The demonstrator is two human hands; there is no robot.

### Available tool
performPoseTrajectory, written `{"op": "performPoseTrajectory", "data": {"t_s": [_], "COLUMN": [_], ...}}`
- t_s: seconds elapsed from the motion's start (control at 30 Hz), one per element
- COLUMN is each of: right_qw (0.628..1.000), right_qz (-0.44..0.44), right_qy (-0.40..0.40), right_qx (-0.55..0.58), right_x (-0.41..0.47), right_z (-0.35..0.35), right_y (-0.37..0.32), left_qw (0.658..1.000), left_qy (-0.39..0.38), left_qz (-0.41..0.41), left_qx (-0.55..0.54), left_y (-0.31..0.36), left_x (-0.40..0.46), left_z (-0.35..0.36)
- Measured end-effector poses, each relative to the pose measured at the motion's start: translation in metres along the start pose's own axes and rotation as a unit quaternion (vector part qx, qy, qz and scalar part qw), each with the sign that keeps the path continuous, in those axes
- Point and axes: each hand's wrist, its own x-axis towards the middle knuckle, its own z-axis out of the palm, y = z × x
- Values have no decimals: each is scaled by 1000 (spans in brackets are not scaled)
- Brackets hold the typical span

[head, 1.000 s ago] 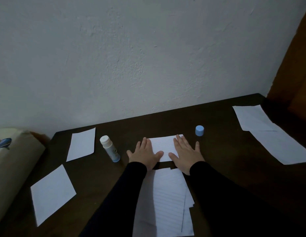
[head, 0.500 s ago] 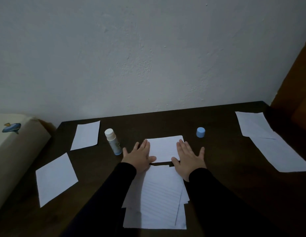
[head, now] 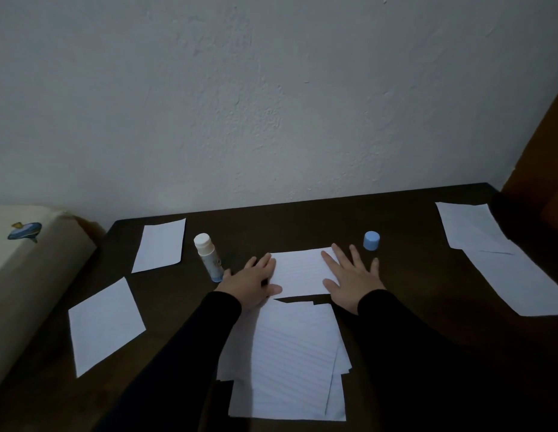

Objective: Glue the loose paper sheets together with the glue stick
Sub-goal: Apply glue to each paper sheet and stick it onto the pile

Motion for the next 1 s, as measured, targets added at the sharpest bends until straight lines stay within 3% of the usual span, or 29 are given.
{"op": "performPoseTrajectory", "data": {"t_s": [0.1, 0.13, 0.2, 0.3, 0.4, 0.47, 0.53, 0.63, 0.7, 0.87, 1.0], "right_qw": [1000, 1000, 1000, 998, 996, 993, 992, 988, 978, 901, 852], "right_qz": [11, 13, 17, 21, 24, 33, 42, 56, 54, 9, -39], "right_qy": [0, 1, 15, 43, 67, 85, 95, 118, 143, 176, 172], "right_qx": [3, 6, 16, 40, 62, 76, 77, 86, 139, 397, 493], "right_x": [-2, -3, -4, -6, -10, -11, -14, -17, -20, -39, -66], "right_z": [0, -1, -1, -2, -1, -2, -6, -13, -15, -18, -17], "right_y": [-4, -5, -7, -6, -10, -15, -20, -23, -24, -32, -41], "left_qw": [1000, 998, 975, 892, 797, 752, 750, 785, 786, 757, 784], "left_qy": [12, 46, 193, 368, 417, 423, 399, 360, 350, 326, 286], "left_qz": [-8, -4, 14, -31, -160, -212, -189, -148, -148, -111, -100], "left_qx": [-26, -40, -108, -262, -406, -459, -493, -481, -488, -556, -542], "left_y": [4, 7, 9, 6, -15, -27, -30, -28, -27, -27, -32], "left_x": [-5, -10, -26, -57, -66, -61, -54, -42, -42, -75, -112], "left_z": [-2, 0, 9, 28, 33, 28, 20, 9, 4, 19, 46]}}
